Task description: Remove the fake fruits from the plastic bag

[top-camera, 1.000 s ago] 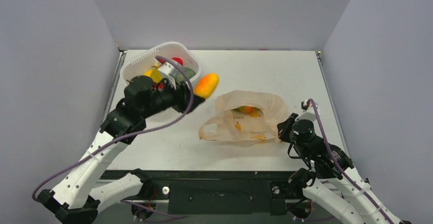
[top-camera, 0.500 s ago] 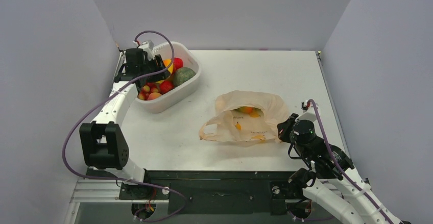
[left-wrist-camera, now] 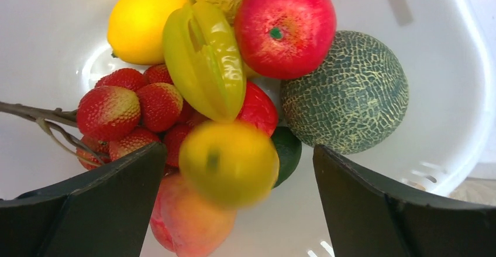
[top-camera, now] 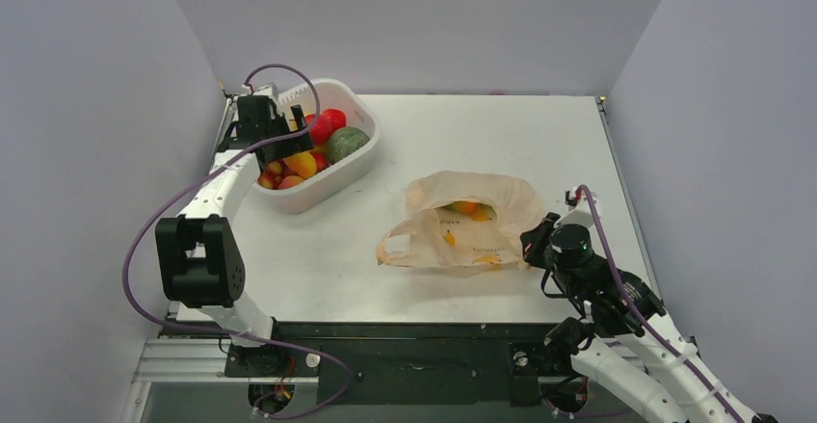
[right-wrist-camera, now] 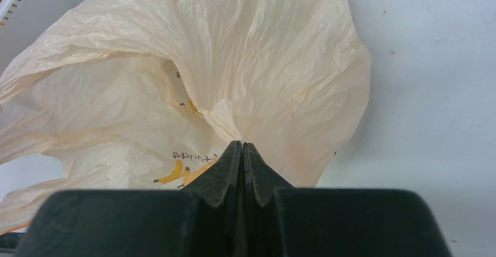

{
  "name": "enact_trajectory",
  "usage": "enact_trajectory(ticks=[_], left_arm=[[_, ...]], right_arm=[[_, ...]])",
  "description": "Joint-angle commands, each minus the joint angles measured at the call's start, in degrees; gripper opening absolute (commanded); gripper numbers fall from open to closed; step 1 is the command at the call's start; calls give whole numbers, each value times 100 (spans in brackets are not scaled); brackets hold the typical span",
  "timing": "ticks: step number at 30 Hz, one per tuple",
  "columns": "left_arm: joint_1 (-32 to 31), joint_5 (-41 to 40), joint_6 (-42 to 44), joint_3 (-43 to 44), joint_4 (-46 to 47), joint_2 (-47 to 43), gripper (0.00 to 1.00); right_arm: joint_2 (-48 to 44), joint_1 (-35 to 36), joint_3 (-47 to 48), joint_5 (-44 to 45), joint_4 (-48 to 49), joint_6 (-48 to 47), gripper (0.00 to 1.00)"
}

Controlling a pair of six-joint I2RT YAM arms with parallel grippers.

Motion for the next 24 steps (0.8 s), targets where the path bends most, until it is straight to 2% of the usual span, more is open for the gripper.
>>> enact_trajectory(ticks=[1, 3, 7, 9, 10, 13, 16, 20, 22, 24], left_arm=[[44, -204, -9, -67, -24, -537, 97], [46, 13, -48, -183, -108, -929, 97], [-179, 1166, -280, -596, -95, -2006, 97], [-627, 1571, -391, -868, -13, -2605, 97], [-1076, 1639, -437, -959, 51, -2996, 97], [-2397, 1448, -689, -1473, 273, -3789, 96], [-3267, 1096, -864, -1832, 399, -4607, 93], [-4375, 515, -1193, -2199, 408, -4966, 89], [-4957, 75, -1297, -2436, 469, -4867, 88], [-5528, -436, -1354, -2631, 642, -4614, 87]], right_arm=[[73, 41, 224, -146, 294, -66, 0], [99, 39, 283, -239, 325, -77, 0], [163, 41, 328, -875, 600, -286, 0], [247, 47, 340, -1317, 823, -385, 0], [290, 45, 357, -1448, 893, -394, 0], [585, 79, 442, -2297, 1422, -328, 0], [853, 387, 590, -2708, 1907, -199, 0], [1051, 1374, 799, -2637, 2292, -182, 0], [819, 1786, 471, -2465, 2322, -96, 0], [481, 1892, 42, -2030, 2145, 65, 0]])
